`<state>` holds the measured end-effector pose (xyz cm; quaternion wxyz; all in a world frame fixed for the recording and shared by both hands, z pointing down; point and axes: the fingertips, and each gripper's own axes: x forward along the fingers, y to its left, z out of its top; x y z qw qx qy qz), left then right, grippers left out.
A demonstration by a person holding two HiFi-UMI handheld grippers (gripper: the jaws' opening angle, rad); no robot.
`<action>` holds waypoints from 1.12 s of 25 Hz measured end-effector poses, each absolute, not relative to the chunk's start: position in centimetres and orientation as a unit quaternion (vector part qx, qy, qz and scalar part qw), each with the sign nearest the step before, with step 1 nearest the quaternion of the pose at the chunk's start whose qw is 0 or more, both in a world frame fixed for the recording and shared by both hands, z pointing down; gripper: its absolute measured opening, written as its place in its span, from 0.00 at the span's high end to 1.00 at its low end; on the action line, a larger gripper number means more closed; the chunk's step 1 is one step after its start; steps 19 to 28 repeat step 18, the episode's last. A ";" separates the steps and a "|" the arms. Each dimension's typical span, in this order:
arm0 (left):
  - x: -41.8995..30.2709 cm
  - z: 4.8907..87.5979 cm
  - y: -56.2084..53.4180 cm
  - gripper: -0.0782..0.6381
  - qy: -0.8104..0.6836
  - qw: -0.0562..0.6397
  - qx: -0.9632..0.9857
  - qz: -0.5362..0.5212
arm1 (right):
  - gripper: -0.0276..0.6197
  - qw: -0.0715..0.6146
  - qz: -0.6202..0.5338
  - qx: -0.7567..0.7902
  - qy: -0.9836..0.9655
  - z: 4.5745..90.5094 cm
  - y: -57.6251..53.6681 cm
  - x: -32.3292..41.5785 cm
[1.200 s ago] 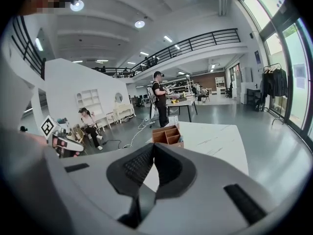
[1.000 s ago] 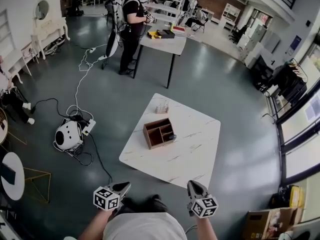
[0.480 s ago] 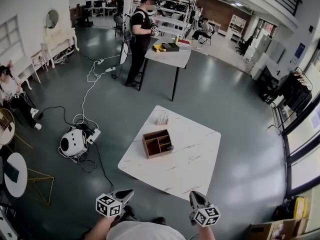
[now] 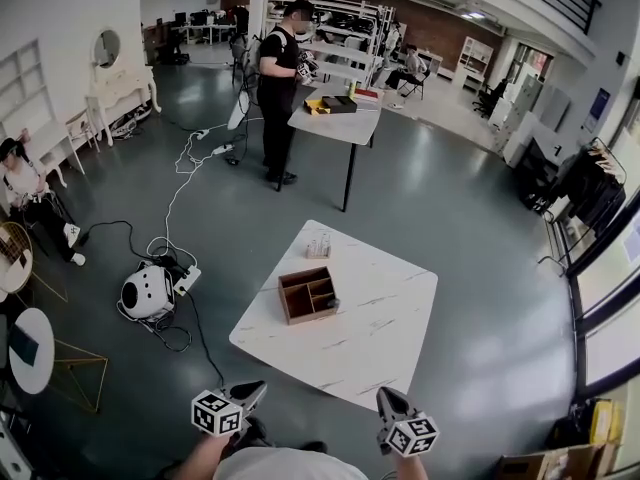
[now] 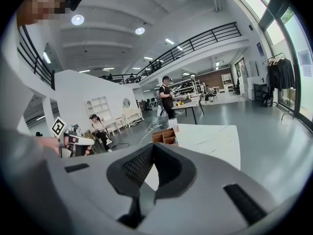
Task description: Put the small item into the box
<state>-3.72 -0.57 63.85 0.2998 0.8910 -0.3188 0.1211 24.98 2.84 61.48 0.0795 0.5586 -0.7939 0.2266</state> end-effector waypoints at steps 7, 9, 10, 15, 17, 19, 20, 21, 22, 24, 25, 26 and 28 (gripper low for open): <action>-3.0 63.6 -1.0 0.87 -0.322 0.297 0.891 0.120 | 0.92 0.077 0.230 0.558 -0.794 61.7 2.6 25.4; -3.0 63.9 -1.0 0.87 -0.323 0.299 0.889 0.125 | 0.92 0.073 0.231 0.557 -0.794 61.7 2.5 25.4; -3.0 64.0 -1.0 0.87 -0.323 0.300 0.889 0.126 | 0.92 0.072 0.232 0.557 -0.794 61.7 2.5 25.3; -2.8 64.1 -1.2 0.87 -0.323 0.303 0.888 0.127 | 0.92 0.066 0.234 0.558 -0.793 61.8 2.4 25.4; -2.7 63.9 -1.2 0.87 -0.323 0.304 0.888 0.125 | 0.92 0.065 0.234 0.559 -0.793 61.8 2.5 25.4; -2.6 63.8 -1.2 0.87 -0.322 0.304 0.888 0.125 | 0.92 0.065 0.234 0.559 -0.793 61.7 2.5 25.4; -2.6 63.8 -1.2 0.87 -0.322 0.304 0.888 0.125 | 0.92 0.065 0.234 0.559 -0.793 61.7 2.5 25.4; -2.6 63.8 -1.2 0.87 -0.322 0.304 0.888 0.125 | 0.92 0.065 0.234 0.559 -0.793 61.7 2.5 25.4; -2.6 63.8 -1.2 0.87 -0.322 0.304 0.888 0.125 | 0.92 0.065 0.234 0.559 -0.793 61.7 2.5 25.4; -2.6 63.8 -1.2 0.87 -0.322 0.304 0.888 0.125 | 0.92 0.065 0.234 0.559 -0.793 61.7 2.5 25.4; -2.6 63.8 -1.2 0.87 -0.322 0.304 0.888 0.125 | 0.92 0.065 0.234 0.559 -0.793 61.7 2.5 25.4; -2.6 63.8 -1.2 0.87 -0.322 0.304 0.888 0.125 | 0.92 0.065 0.234 0.559 -0.793 61.7 2.5 25.4; -2.6 63.8 -1.2 0.87 -0.322 0.304 0.888 0.125 | 0.92 0.065 0.234 0.559 -0.793 61.7 2.5 25.4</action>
